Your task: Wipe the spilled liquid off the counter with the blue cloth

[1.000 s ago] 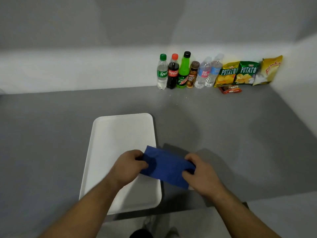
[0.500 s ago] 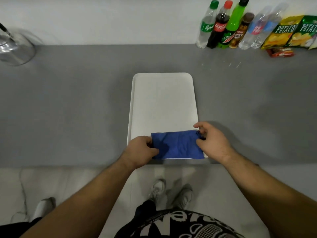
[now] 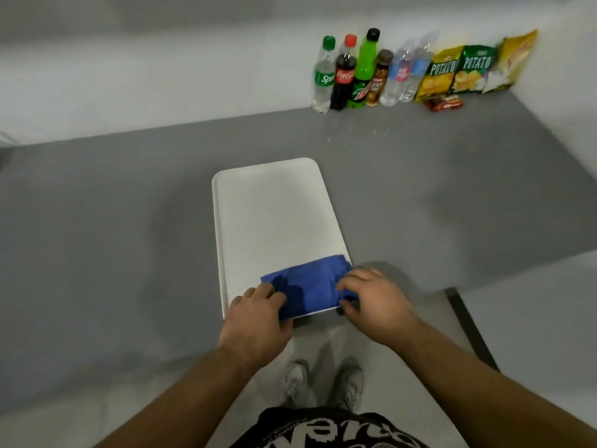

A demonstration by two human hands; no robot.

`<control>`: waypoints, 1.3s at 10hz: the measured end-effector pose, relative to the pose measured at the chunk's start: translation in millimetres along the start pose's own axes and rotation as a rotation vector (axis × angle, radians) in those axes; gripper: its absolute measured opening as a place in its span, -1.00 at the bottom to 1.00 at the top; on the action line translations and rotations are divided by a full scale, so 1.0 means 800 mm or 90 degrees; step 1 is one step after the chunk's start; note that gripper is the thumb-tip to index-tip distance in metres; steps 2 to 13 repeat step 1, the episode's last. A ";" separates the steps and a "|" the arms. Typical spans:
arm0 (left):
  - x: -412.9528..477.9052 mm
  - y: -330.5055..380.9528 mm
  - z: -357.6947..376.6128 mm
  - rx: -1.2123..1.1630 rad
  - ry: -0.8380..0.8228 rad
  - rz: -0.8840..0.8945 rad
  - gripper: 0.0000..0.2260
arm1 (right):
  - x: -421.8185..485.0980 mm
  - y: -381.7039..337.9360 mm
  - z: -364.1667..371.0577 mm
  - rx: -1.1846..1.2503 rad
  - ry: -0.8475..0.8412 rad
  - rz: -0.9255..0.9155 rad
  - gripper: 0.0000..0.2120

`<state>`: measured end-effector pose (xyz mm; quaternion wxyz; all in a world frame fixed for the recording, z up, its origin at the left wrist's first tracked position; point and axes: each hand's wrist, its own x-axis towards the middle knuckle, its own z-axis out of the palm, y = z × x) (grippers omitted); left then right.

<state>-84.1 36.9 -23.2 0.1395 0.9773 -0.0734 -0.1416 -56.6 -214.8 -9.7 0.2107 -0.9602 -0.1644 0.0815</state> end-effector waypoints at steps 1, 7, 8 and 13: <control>0.005 0.002 -0.016 0.036 -0.008 -0.006 -0.70 | -0.020 0.007 -0.011 0.061 0.027 0.060 -0.90; 0.005 0.002 -0.016 0.036 -0.008 -0.006 -0.70 | -0.020 0.007 -0.011 0.061 0.027 0.060 -0.90; 0.005 0.002 -0.016 0.036 -0.008 -0.006 -0.70 | -0.020 0.007 -0.011 0.061 0.027 0.060 -0.90; 0.005 0.002 -0.016 0.036 -0.008 -0.006 -0.70 | -0.020 0.007 -0.011 0.061 0.027 0.060 -0.90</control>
